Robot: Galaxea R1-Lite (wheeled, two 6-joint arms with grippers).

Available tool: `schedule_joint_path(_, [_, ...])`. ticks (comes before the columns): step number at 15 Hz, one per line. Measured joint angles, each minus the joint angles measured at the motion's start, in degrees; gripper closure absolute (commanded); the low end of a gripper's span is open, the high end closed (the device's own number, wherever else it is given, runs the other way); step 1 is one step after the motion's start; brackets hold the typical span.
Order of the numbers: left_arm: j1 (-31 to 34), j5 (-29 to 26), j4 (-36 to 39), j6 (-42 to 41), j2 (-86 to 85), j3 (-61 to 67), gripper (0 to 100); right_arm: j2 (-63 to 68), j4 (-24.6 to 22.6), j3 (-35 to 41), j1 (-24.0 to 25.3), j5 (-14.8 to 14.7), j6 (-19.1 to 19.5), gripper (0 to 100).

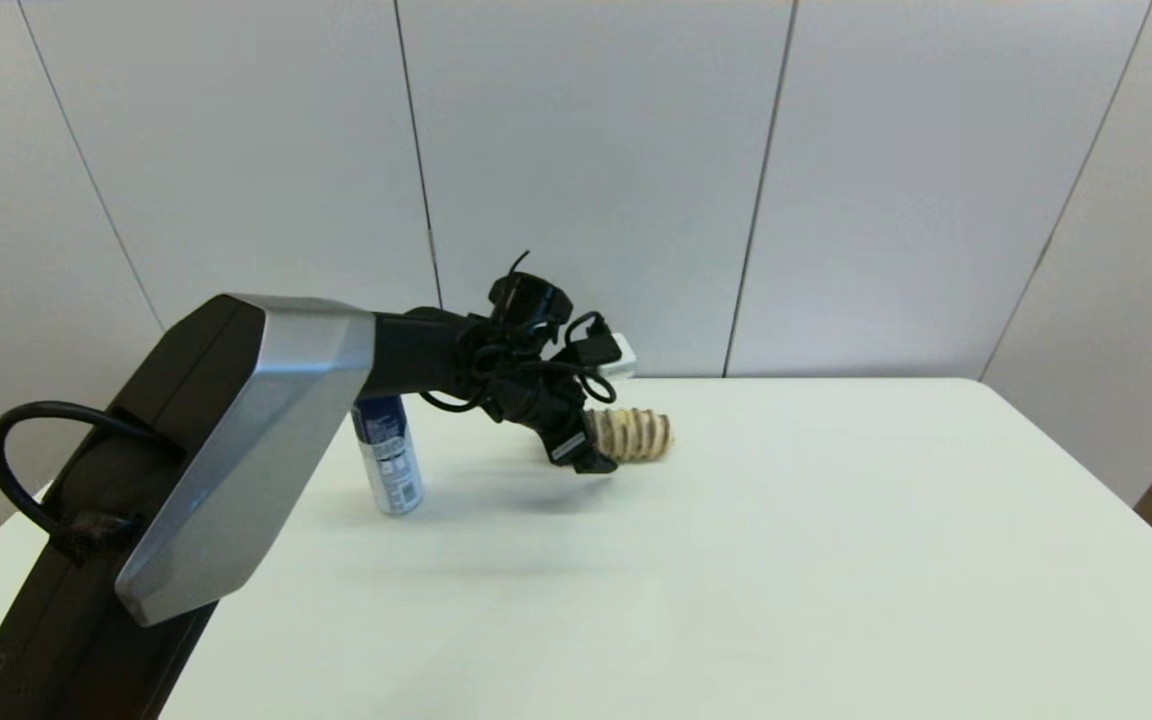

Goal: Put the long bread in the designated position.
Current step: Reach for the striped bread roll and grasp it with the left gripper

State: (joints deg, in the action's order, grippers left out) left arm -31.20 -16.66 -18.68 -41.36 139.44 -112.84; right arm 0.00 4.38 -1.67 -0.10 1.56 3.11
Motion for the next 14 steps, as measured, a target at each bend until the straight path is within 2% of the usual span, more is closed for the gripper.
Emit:
schedule_joint_path(6, [-0.30,-0.15,0.16,0.02,0.48,-0.09,0,0.00,0.00,0.00,0.00,-0.02,0.02,0])
schedule_joint_path(7, [-0.35,-0.15,0.16,0.00,0.48,-0.09,100,0.00,-0.02,0.00,0.00,0.00,0.02,0])
schedule_joint_path(14, [-0.44,-0.50,0.05,-0.04,0.32,-0.10,100,0.00,0.00,0.00,0.00,-0.02,0.02,0])
